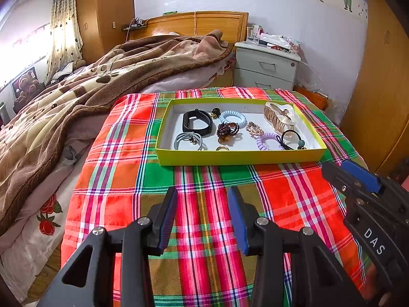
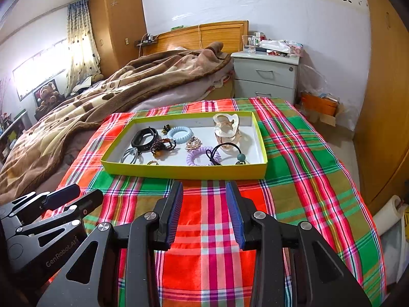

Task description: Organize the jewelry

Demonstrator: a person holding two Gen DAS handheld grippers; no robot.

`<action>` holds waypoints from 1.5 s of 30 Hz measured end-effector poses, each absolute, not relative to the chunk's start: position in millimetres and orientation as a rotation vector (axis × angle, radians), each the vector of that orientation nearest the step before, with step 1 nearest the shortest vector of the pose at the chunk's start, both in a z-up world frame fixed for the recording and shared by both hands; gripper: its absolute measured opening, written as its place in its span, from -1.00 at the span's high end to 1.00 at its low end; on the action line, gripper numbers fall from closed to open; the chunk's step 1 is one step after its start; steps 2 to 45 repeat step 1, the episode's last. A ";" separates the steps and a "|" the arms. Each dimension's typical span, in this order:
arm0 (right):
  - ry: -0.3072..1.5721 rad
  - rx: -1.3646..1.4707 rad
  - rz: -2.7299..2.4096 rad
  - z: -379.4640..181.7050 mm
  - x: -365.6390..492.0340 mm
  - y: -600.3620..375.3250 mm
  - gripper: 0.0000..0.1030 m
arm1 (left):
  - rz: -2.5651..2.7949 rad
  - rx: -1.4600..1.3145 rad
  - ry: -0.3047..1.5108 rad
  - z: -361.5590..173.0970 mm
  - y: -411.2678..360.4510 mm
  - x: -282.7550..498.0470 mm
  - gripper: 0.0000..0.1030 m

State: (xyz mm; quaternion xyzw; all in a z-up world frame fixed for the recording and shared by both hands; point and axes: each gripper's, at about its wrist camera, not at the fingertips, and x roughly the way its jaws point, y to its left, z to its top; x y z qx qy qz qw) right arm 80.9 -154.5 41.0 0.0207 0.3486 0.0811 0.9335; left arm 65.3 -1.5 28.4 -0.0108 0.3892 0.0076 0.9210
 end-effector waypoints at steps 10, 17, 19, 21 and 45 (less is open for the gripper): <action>0.713 0.042 0.165 41.0 80.8 -154.6 0.30 | 0.017 -0.022 0.802 28.8 -1.4 65.7 0.18; 0.713 0.042 0.165 41.0 80.8 -154.6 0.30 | 0.017 -0.022 0.802 28.8 -1.4 65.7 0.18; 0.713 0.042 0.165 41.0 80.8 -154.6 0.30 | 0.017 -0.022 0.802 28.8 -1.4 65.7 0.18; 0.713 0.042 0.165 41.0 80.8 -154.6 0.30 | 0.017 -0.022 0.802 28.8 -1.4 65.7 0.18; 0.713 0.042 0.165 41.0 80.8 -154.6 0.30 | 0.017 -0.022 0.802 28.8 -1.4 65.7 0.18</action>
